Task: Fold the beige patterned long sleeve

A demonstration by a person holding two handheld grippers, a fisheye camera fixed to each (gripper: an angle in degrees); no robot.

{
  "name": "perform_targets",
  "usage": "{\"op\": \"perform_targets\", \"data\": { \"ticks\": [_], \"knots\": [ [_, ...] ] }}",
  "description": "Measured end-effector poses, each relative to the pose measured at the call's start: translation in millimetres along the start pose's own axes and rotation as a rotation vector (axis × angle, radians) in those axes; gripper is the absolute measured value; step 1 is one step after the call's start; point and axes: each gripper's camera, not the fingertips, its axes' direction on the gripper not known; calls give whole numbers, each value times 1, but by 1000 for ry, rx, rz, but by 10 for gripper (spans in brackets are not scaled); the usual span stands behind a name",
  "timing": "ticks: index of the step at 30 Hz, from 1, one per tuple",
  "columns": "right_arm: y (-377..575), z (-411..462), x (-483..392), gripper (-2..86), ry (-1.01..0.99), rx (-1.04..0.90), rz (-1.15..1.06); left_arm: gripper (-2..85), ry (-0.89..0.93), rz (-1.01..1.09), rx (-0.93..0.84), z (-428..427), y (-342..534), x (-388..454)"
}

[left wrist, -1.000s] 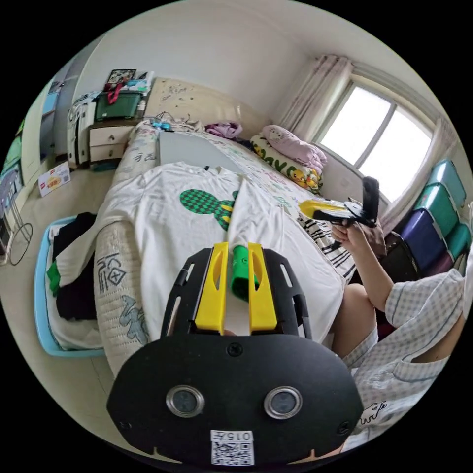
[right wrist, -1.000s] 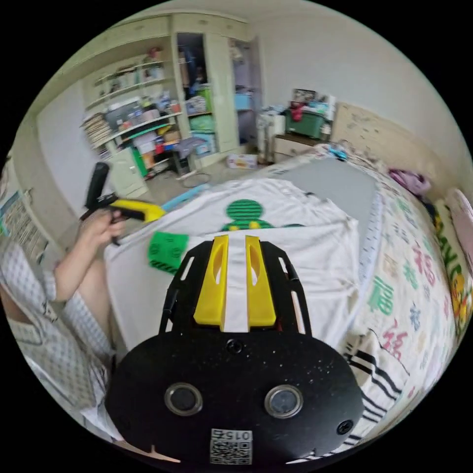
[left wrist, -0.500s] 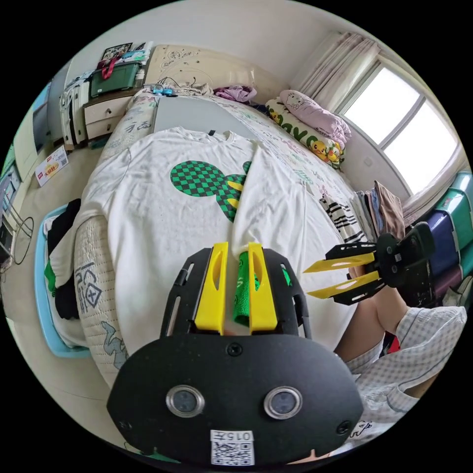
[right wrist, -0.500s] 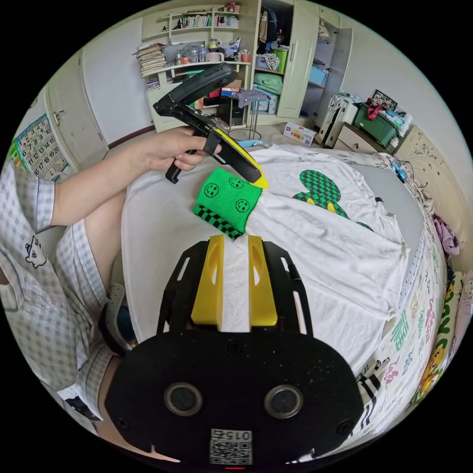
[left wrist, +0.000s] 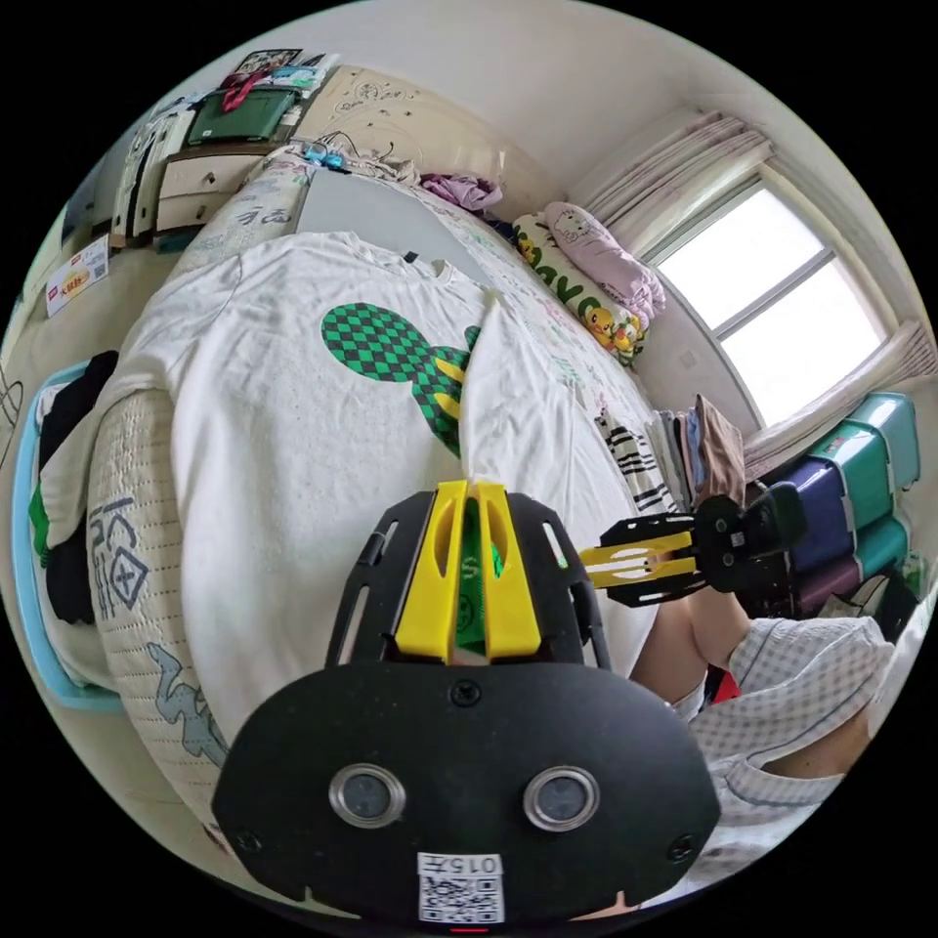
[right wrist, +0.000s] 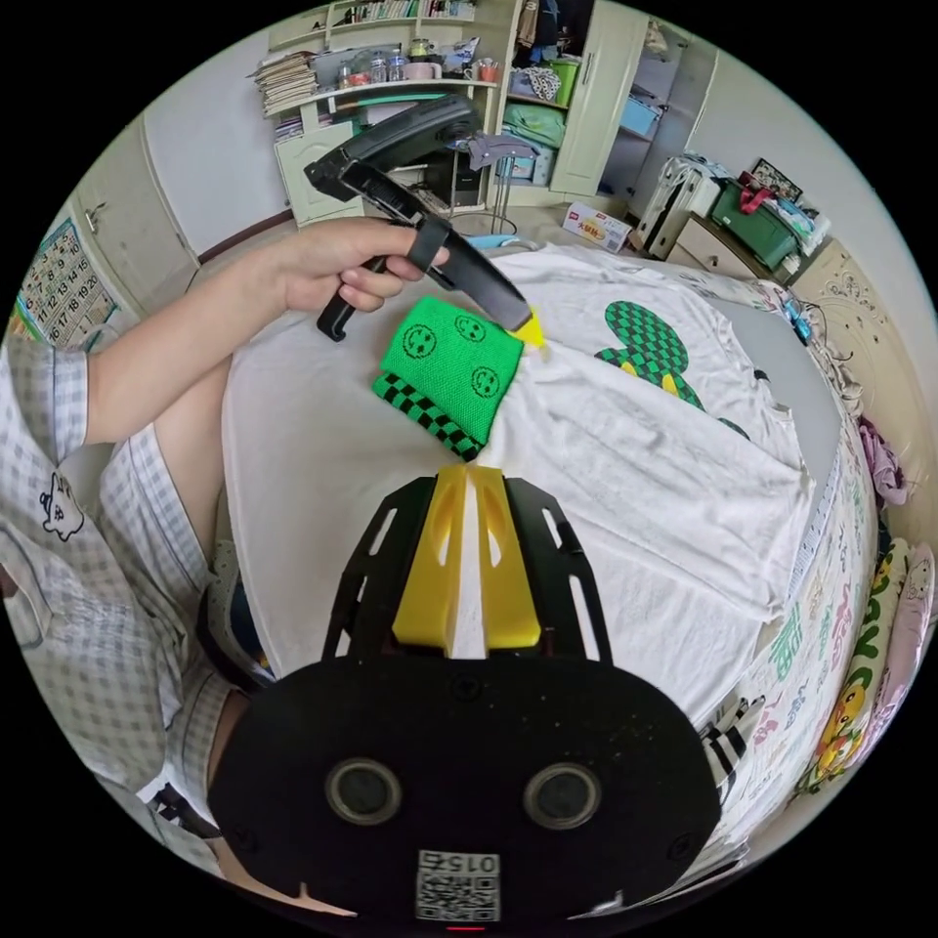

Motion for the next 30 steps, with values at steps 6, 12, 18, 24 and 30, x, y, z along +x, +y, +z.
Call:
{"op": "perform_targets", "data": {
  "ticks": [6, 12, 18, 24, 30],
  "knots": [
    [2, -2, 4, 10, -11, 12, 17, 15, -2, 20, 7, -11, -4, -1],
    [1, 4, 5, 38, -4, 2, 26, 64, 59, -80, 66, -11, -3, -25],
    [2, 2, 15, 69, -50, 37, 54, 73, 66, -93, 7, 16, -8, -29],
    [2, 9, 10, 19, 23, 11, 20, 18, 12, -29, -60, 40, -9, -3],
    [9, -3, 19, -8, -19, 29, 37, -3, -90, 40, -16, 41, -2, 28]
  ]
}}
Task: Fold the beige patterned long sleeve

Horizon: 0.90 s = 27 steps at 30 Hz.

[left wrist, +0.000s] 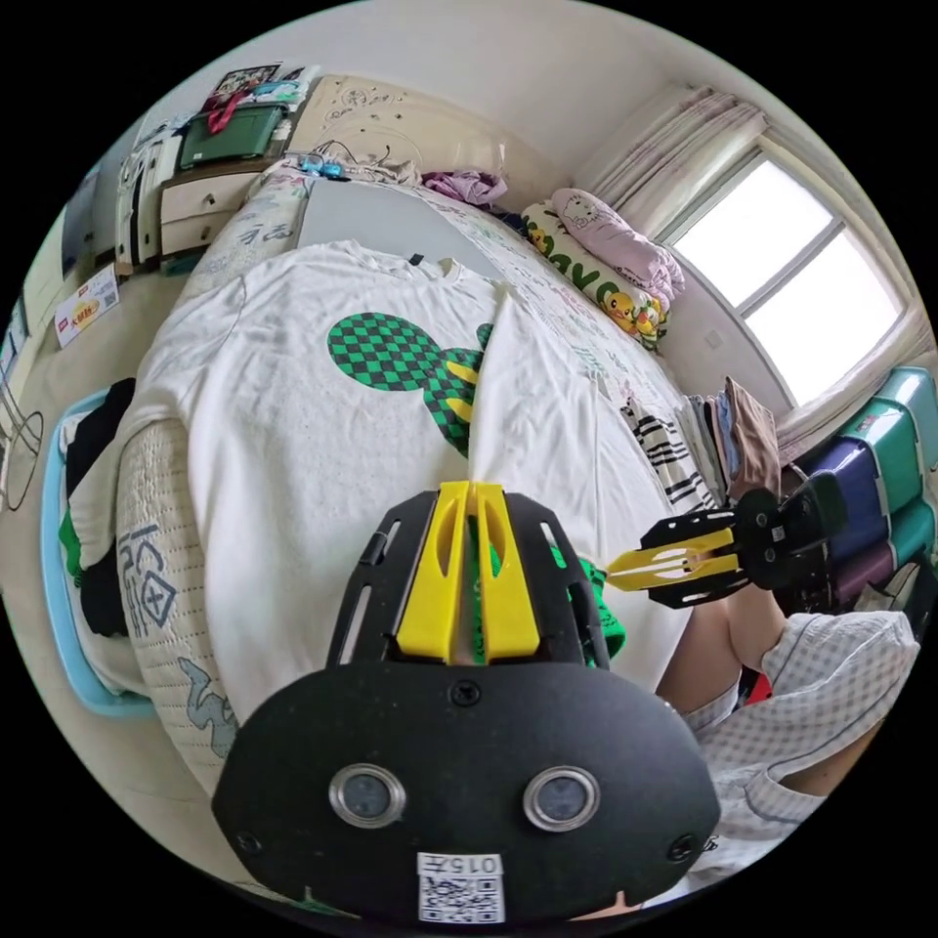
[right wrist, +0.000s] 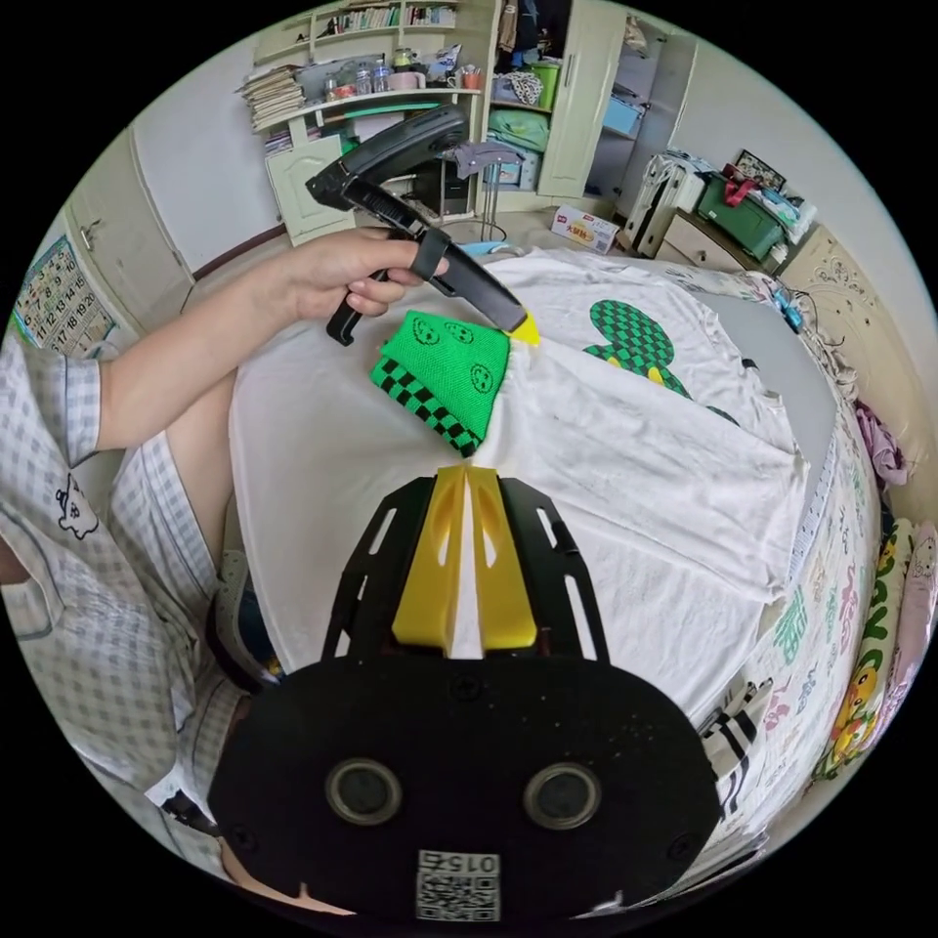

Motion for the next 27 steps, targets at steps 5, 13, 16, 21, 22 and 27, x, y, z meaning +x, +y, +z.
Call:
{"op": "perform_targets", "data": {
  "ticks": [5, 13, 16, 21, 22, 27],
  "knots": [
    [-2, 12, -1, -10, -28, -40, -17, -8, -180, 44, -43, 20, 5, 26],
    [4, 6, 12, -10, -67, -23, -8, -8, -289, 112, -84, 50, 14, 62],
    [6, 6, 16, -10, -85, -20, -5, -8, -337, 140, -93, 61, 17, 78],
    [7, 10, 19, -10, -78, -34, -10, -7, -316, 124, -83, 70, 24, 82],
    [7, 10, 20, -10, -82, -34, -4, -7, -309, 119, -81, 72, 26, 82],
    [10, 8, 20, -10, -59, -35, -15, -8, -330, 142, -82, 82, 31, 95]
  ]
}}
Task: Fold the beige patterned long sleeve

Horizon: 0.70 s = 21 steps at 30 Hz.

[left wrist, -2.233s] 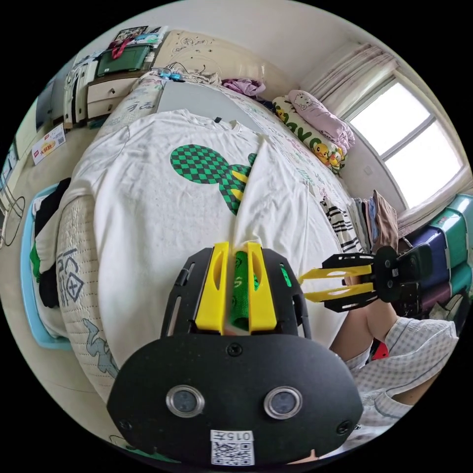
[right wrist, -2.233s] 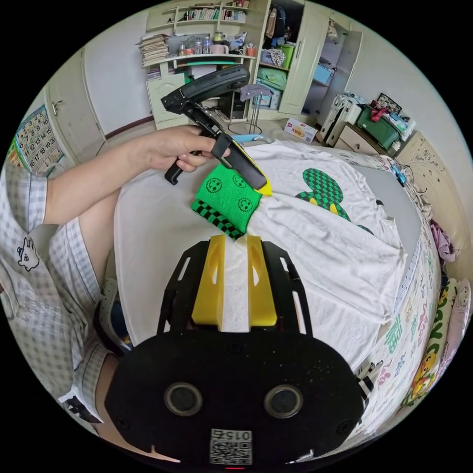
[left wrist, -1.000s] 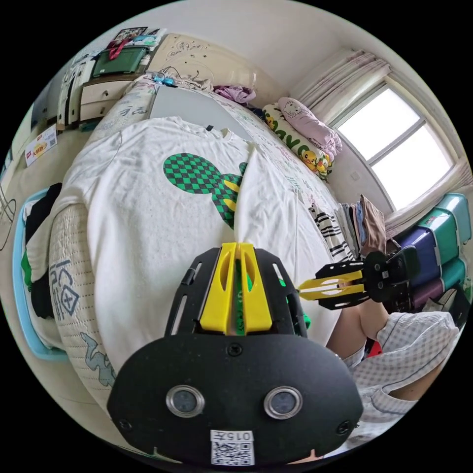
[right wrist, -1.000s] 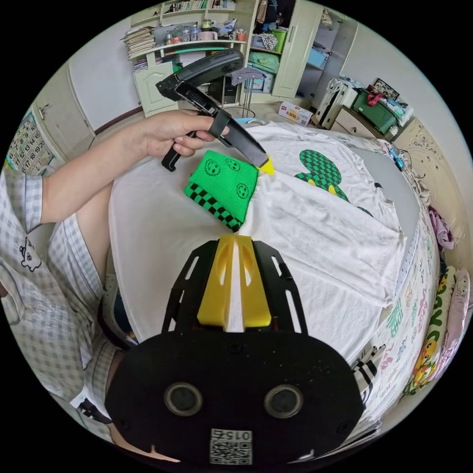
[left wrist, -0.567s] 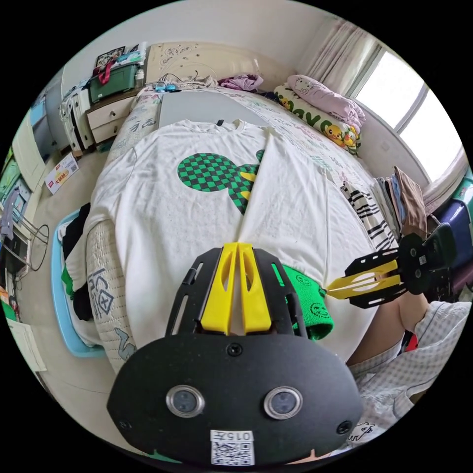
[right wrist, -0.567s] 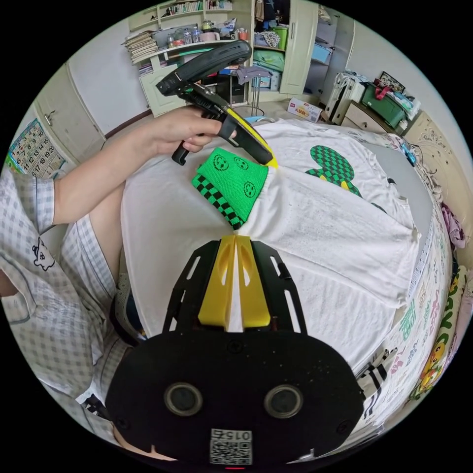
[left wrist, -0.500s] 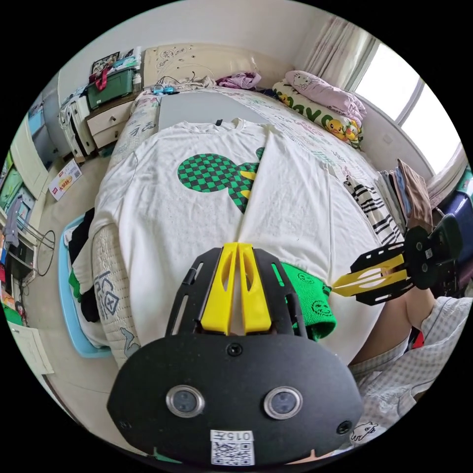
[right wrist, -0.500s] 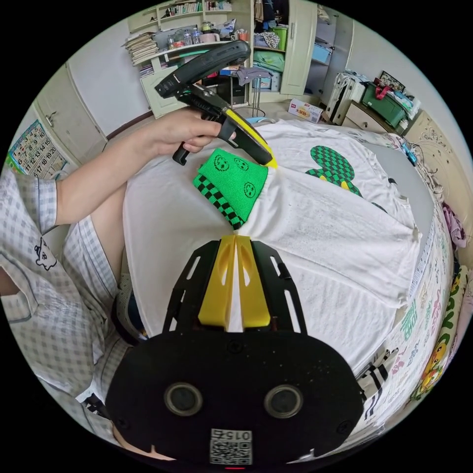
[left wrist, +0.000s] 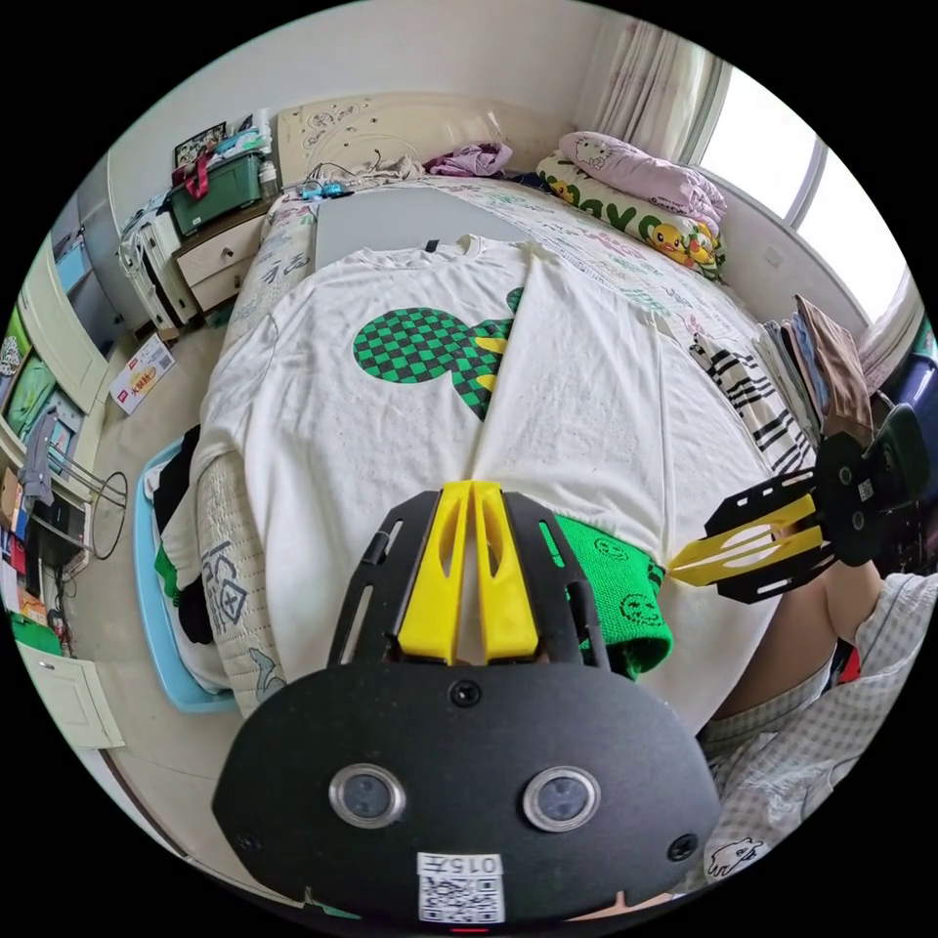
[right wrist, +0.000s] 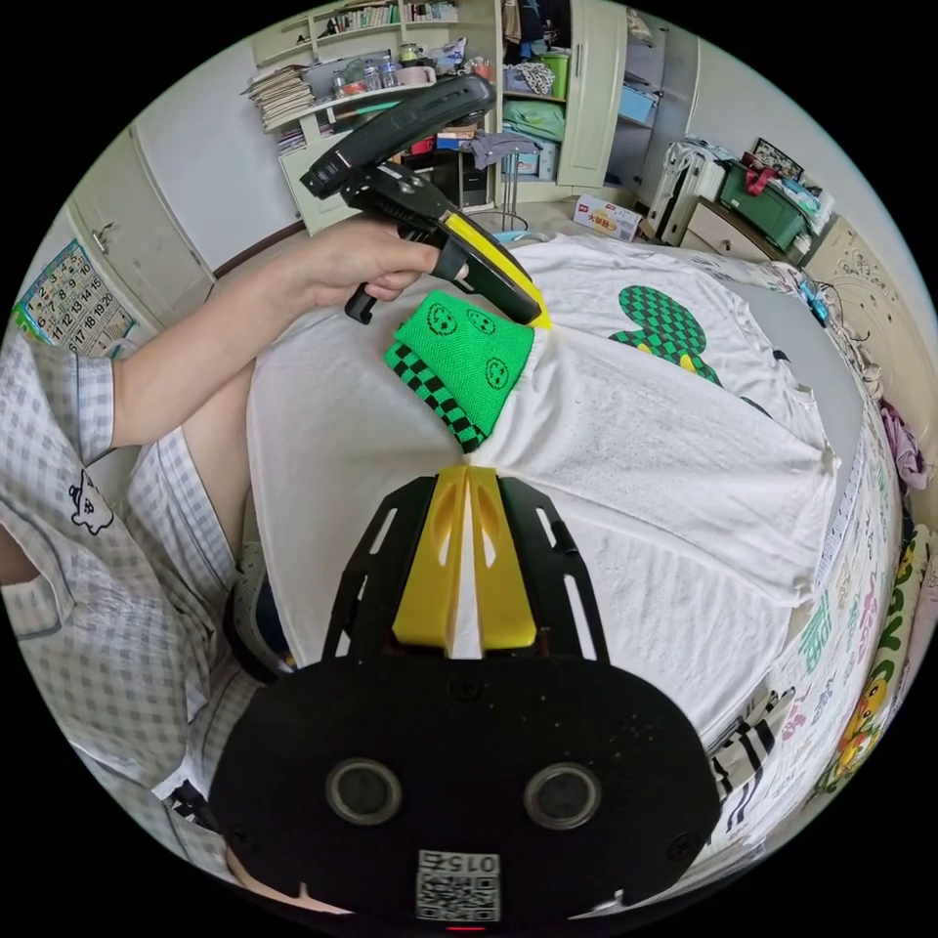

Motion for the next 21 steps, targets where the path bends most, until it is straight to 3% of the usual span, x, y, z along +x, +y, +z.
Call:
{"op": "perform_targets", "data": {
  "ticks": [16, 19, 21],
  "knots": [
    [16, -31, 37, 42, -158, 82, 41, -7, 42, -27, 4, 10, 3, 22],
    [36, -67, 72, 34, -149, 221, 164, -7, 48, -28, 4, 11, 2, 26],
    [49, -89, 117, 17, -96, 338, 392, -7, 57, -32, 4, 11, 2, 27]
  ]
}}
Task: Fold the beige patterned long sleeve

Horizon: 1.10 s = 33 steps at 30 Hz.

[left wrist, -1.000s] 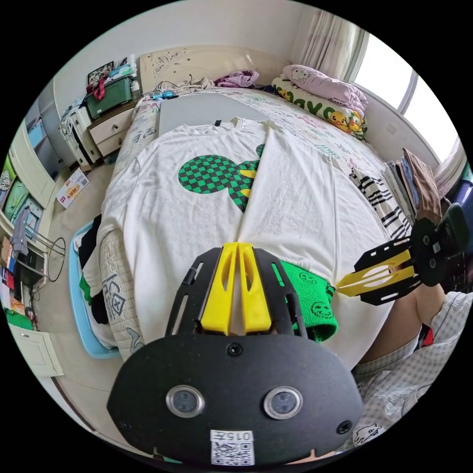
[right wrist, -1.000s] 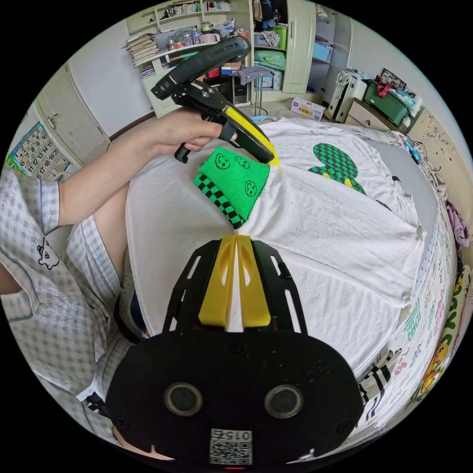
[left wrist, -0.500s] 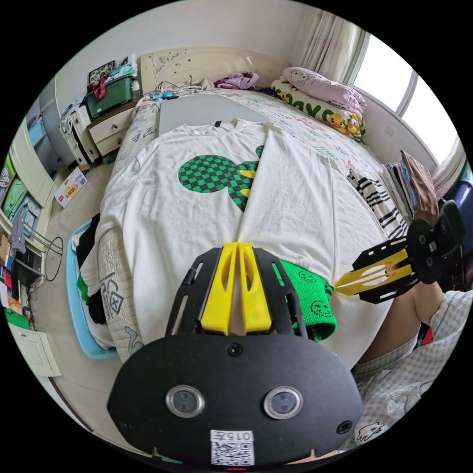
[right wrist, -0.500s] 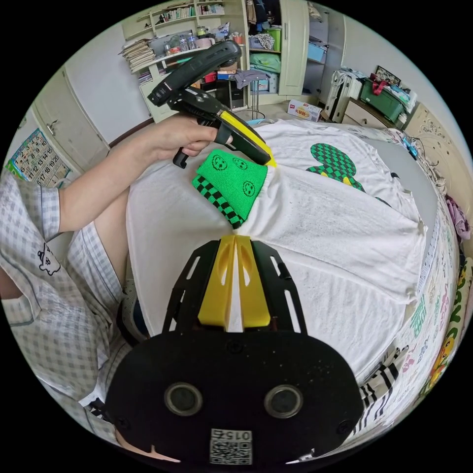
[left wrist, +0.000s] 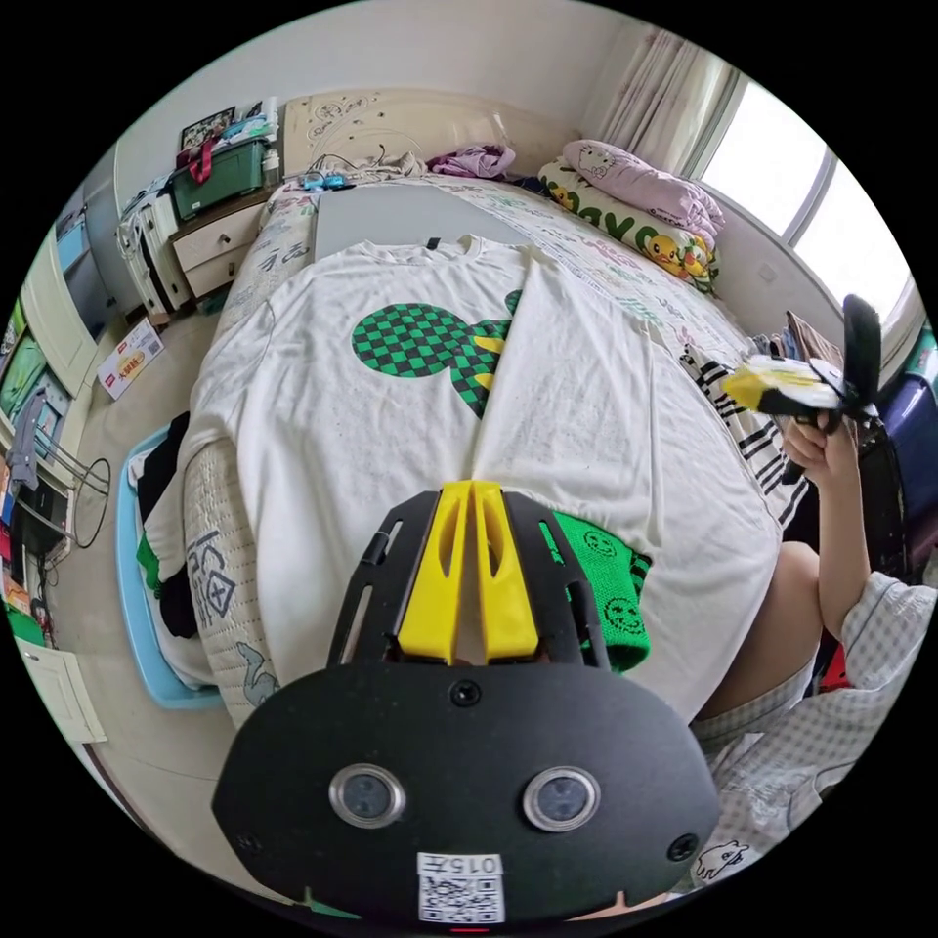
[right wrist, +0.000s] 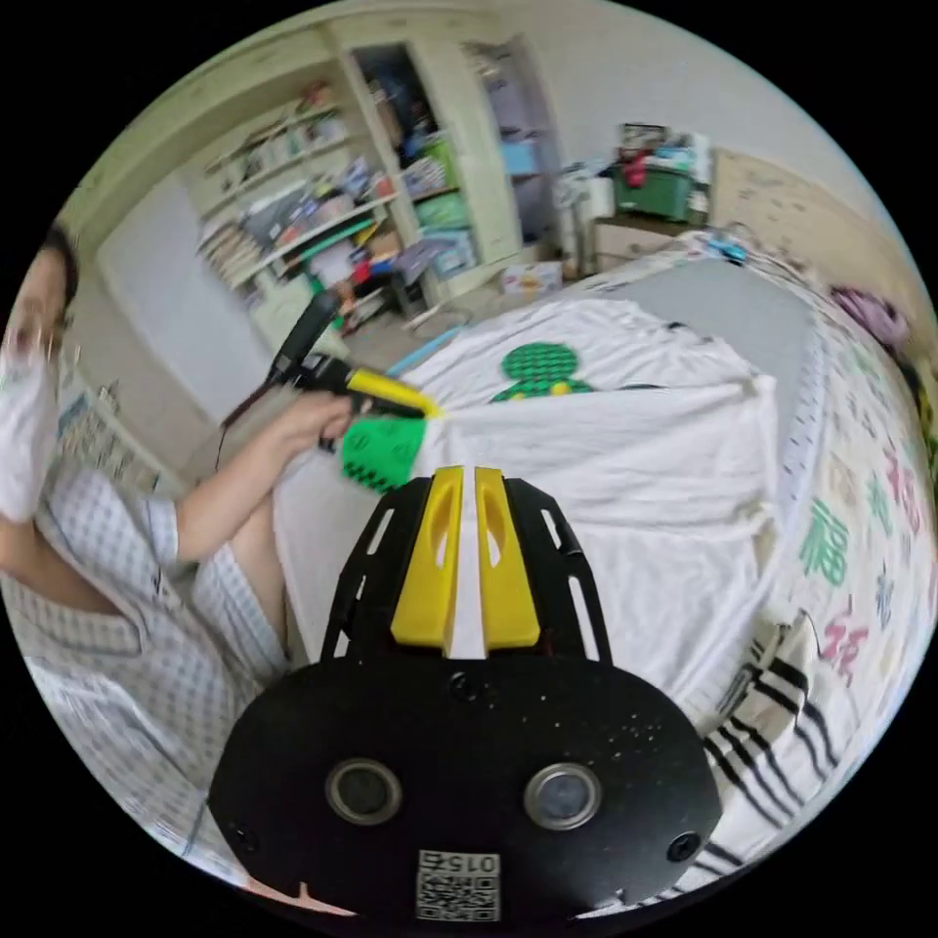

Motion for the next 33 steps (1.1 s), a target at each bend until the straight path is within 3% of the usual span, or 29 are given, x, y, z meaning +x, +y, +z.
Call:
{"op": "perform_targets", "data": {
  "ticks": [4, 6, 16, 29, 33],
  "knots": [
    [-28, -9, 47, 4, 109, 89, 168, -7, 37, -18, 0, 0, 0, 0],
    [-61, 11, 72, -1, 284, 28, 202, -7, 45, -22, 0, -1, -1, 1],
    [-159, 121, 141, -5, 613, -249, 358, -8, 95, -41, 34, -19, 2, 10],
    [-165, 143, 137, -8, 716, -287, 341, -5, 63, -40, -27, -35, 4, 30],
    [-151, 101, 109, -8, 707, -122, 345, -3, 109, -74, -22, -44, 7, 27]
  ]
}}
